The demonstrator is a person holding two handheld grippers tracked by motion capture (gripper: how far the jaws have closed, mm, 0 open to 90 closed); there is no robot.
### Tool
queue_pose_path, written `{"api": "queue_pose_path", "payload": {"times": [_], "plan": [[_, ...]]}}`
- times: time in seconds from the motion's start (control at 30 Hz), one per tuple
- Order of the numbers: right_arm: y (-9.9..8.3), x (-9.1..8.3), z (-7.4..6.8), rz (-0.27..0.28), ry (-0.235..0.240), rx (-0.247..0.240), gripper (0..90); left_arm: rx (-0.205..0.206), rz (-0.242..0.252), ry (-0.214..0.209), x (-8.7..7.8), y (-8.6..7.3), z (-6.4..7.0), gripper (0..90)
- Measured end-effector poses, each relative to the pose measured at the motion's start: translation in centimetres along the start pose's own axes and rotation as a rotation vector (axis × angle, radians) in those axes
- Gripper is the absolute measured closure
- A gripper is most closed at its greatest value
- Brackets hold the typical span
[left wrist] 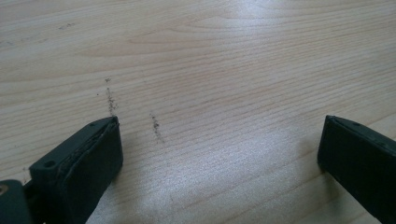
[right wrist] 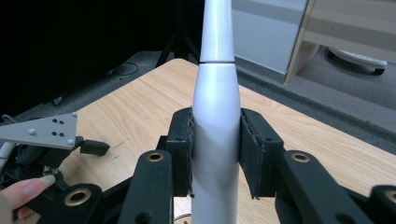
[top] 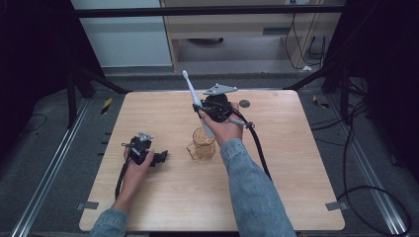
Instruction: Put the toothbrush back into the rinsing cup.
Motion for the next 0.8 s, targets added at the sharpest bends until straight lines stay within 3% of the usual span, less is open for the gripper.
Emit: {"api": "queue_pose_path", "payload": {"times": [0.8], "plan": [[-1.2,1.6,-0.7,-0.032,0.016,-0.022,66.7,-0.003,0.001,-0.001,0.0,0.0,0.0,0.0]]}}
Point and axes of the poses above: each handheld gripper's, and its own axes: x roughly forward along the jaws, y roughly out of its top, z roughly to its right, the point moved 1 cm from there along x, roughly forward along the jaws, and after that the axes turned 5 degrees about -z, right-handed, at the moved point
